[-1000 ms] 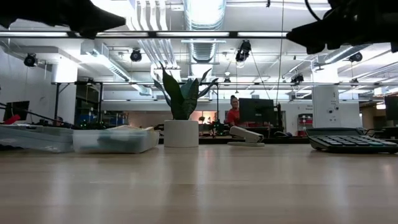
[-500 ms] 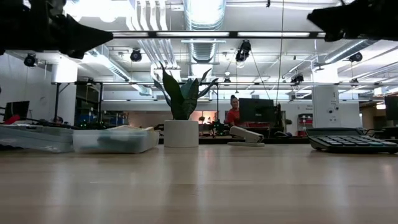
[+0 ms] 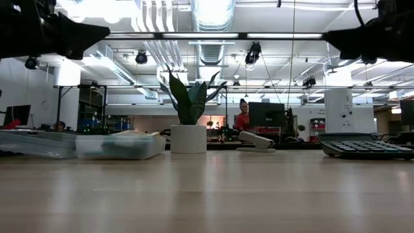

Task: Pack school essentials
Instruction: Return to Home Position

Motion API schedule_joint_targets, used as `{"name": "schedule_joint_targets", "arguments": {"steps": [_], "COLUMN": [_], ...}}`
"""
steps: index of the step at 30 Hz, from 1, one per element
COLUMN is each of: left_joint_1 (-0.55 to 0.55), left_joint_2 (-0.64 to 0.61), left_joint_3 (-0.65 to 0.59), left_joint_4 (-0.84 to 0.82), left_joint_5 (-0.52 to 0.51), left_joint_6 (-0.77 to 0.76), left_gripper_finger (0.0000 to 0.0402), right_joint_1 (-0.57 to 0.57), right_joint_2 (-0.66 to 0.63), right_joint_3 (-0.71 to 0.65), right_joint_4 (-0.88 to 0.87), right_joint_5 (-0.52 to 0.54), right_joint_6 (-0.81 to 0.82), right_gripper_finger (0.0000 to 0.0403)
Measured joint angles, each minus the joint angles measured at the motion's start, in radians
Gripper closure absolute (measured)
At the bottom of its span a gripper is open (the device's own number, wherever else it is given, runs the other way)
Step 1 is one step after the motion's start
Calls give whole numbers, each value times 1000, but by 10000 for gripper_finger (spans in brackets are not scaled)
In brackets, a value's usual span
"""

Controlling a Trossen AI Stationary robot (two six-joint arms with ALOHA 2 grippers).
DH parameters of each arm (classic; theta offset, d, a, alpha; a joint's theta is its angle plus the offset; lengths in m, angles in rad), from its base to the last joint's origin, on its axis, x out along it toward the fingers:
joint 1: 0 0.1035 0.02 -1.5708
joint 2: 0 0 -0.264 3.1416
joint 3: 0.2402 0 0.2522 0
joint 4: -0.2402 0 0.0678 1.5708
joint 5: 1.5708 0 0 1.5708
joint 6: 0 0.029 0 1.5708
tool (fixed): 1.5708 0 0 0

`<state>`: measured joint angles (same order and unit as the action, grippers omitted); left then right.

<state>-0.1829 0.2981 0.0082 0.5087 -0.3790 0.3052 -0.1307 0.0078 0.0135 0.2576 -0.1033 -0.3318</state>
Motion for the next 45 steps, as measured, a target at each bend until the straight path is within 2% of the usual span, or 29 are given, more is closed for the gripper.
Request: {"name": "schedule_joint_targets", "arguments": {"steps": [2,5,14,21,45], "left_joint_1": [0,0,0,0,0], "left_joint_2": [3,1,8,18,91], "left_joint_3": [0,0,-2,-2,-4], "left_joint_4": [-3,-1,-1,-1,-2], "left_joint_5": [1,0,-1,-3,-3], "left_joint_6": [19,23,20,20,20], "left_gripper_finger": [402,402,402,402,402], "right_joint_1": [0,0,0,0,0], "right_joint_2": [8,5,14,14,15], "right_joint_3": [0,-1,17,17,18], "right_joint_4": [-28,23,46,44,37], "right_joint_5": [-1,-2,1,1,1], "right_joint_6": [3,8,242,333,332], "right_gripper_finger": [305,312,326,326,326]}}
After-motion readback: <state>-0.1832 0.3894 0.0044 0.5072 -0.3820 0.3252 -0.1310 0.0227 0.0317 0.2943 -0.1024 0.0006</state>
